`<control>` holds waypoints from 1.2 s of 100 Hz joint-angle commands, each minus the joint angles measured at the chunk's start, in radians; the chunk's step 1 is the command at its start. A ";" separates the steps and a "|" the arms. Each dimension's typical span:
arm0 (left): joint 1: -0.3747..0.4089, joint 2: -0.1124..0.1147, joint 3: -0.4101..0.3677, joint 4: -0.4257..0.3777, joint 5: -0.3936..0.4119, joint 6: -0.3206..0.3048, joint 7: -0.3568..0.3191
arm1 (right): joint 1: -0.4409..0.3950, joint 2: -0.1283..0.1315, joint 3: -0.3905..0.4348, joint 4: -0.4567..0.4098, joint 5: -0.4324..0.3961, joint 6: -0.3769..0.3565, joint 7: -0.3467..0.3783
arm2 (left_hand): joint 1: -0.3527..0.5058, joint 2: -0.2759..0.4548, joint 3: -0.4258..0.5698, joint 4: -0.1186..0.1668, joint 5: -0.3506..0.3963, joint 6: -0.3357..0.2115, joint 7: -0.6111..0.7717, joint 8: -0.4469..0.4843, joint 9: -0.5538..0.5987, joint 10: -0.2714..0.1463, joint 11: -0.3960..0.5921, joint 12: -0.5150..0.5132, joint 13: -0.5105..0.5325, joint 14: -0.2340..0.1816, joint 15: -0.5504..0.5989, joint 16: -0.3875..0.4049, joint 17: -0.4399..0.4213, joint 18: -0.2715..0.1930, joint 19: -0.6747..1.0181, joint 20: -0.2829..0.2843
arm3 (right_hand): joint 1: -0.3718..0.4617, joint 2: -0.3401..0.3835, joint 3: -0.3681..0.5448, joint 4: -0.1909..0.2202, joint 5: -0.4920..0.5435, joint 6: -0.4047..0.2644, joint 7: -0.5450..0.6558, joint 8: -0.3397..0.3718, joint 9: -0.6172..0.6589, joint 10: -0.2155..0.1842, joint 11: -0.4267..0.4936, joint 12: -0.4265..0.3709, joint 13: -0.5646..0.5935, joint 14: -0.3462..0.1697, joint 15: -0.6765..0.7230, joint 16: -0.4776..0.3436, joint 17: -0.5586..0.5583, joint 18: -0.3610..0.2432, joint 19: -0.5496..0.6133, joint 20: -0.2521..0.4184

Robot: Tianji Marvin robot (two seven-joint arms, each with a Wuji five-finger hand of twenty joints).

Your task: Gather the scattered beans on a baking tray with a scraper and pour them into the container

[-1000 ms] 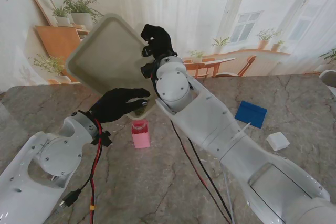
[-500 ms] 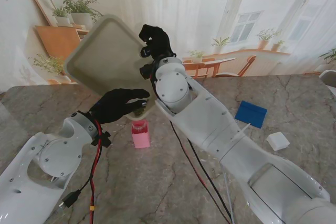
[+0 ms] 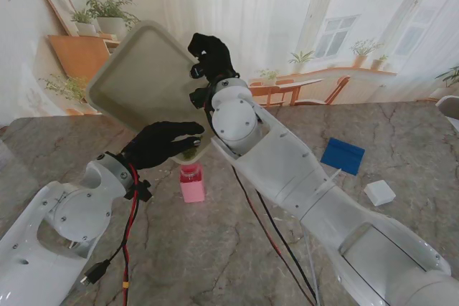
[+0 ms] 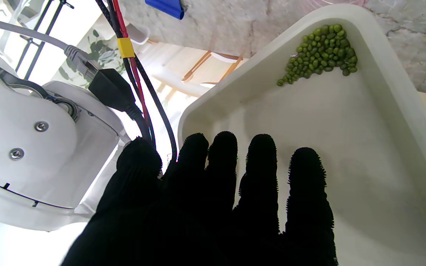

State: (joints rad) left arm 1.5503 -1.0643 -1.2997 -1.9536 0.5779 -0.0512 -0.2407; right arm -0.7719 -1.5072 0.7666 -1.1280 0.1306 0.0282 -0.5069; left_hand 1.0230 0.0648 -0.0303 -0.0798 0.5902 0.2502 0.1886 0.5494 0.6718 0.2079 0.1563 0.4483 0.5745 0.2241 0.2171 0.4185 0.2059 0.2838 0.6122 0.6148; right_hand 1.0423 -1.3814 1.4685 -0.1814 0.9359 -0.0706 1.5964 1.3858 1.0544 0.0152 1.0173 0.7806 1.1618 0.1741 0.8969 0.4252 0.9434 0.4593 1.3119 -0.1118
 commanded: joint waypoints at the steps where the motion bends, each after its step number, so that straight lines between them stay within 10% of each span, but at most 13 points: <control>1: 0.001 -0.002 0.004 -0.001 -0.002 0.003 0.001 | 0.001 -0.002 0.001 -0.017 -0.005 -0.015 0.011 | 0.015 0.000 -0.012 0.038 -0.001 0.001 -0.006 -0.012 0.002 -0.016 -0.016 -0.009 -0.011 0.002 -0.018 -0.008 -0.006 0.000 -0.008 -0.008 | 0.119 0.058 0.102 0.066 0.027 -0.025 0.046 0.010 0.074 -0.144 0.149 0.064 0.086 -0.157 0.233 0.097 0.110 -0.082 0.397 0.086; 120: 0.004 -0.004 0.007 0.000 -0.001 0.009 0.007 | -0.020 0.012 -0.005 -0.062 -0.048 -0.014 0.010 | 0.015 -0.001 -0.012 0.038 -0.001 0.003 -0.006 -0.012 0.003 -0.014 -0.016 -0.009 -0.010 0.003 -0.017 -0.008 -0.005 0.000 -0.008 -0.007 | 0.118 0.059 0.102 0.067 0.028 -0.028 0.046 0.010 0.074 -0.144 0.149 0.065 0.087 -0.160 0.230 0.100 0.109 -0.086 0.395 0.087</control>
State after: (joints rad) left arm 1.5495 -1.0646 -1.2946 -1.9526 0.5782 -0.0446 -0.2351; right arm -0.7961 -1.4926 0.7620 -1.1808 0.0855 0.0238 -0.5061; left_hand 1.0230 0.0648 -0.0303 -0.0798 0.5903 0.2502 0.1886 0.5493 0.6718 0.2078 0.1563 0.4482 0.5745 0.2241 0.2170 0.4185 0.2058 0.2838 0.6123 0.6147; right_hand 1.0423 -1.3815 1.4685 -0.1814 0.9359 -0.0778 1.5965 1.3859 1.0544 0.0100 1.0174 0.7818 1.1618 0.1732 0.8969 0.4267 0.9434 0.4593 1.3119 -0.1118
